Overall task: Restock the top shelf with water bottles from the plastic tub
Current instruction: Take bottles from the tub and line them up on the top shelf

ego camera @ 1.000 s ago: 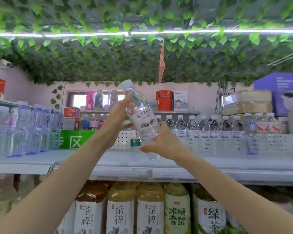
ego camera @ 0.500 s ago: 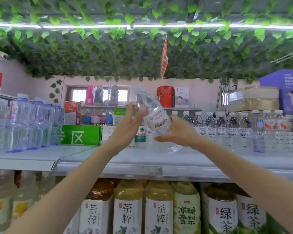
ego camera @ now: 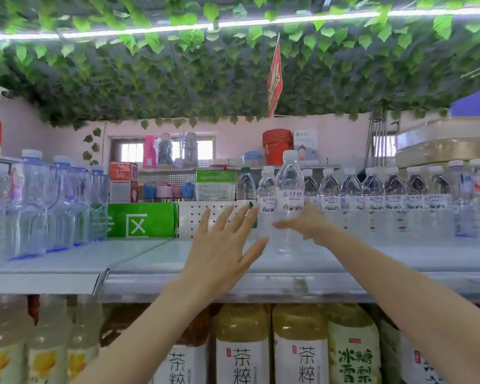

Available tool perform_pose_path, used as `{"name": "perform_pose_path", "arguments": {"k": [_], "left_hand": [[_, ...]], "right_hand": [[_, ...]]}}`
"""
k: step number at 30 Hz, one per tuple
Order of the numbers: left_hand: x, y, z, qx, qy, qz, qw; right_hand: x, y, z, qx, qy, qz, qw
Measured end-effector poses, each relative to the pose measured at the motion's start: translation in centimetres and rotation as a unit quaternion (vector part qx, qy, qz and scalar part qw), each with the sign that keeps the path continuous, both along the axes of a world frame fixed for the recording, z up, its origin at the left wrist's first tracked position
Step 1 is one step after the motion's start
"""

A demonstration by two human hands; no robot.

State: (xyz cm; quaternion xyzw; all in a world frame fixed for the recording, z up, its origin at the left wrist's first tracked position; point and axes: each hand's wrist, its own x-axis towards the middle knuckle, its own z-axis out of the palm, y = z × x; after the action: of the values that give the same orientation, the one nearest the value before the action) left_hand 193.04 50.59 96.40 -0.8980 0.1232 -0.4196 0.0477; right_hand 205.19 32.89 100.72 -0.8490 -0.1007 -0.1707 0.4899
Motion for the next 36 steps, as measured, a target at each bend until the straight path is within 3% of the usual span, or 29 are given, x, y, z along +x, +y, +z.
{"name": "perform_pose_path", "arguments": {"k": [5,11,22,36], "left_hand": [[1.4,1.3,-0.3,-0.018,-0.010,-0.018,1.000],[2.3,2.3,-0.8,-0.061,-0.014,-0.034,0.997],[2.3,1.5,-0.7,-0.017,-0.021,-0.036,0.999],[3.1,1.9,-1.5,-0.038,-0.013,-0.035,0.999]], "right_hand": [[2.9,2.7,-0.2,0.019,0.035,-0.005,0.999],[5.0,3.8,-0.3,-0.045,0.024,-0.035,0.998],[5.7,3.0,-1.4,-0.074,-0.033,-0.012,0.997],[6.3,3.9,-1.7,-0.175,-0.060,-0.043,0.982]]}}
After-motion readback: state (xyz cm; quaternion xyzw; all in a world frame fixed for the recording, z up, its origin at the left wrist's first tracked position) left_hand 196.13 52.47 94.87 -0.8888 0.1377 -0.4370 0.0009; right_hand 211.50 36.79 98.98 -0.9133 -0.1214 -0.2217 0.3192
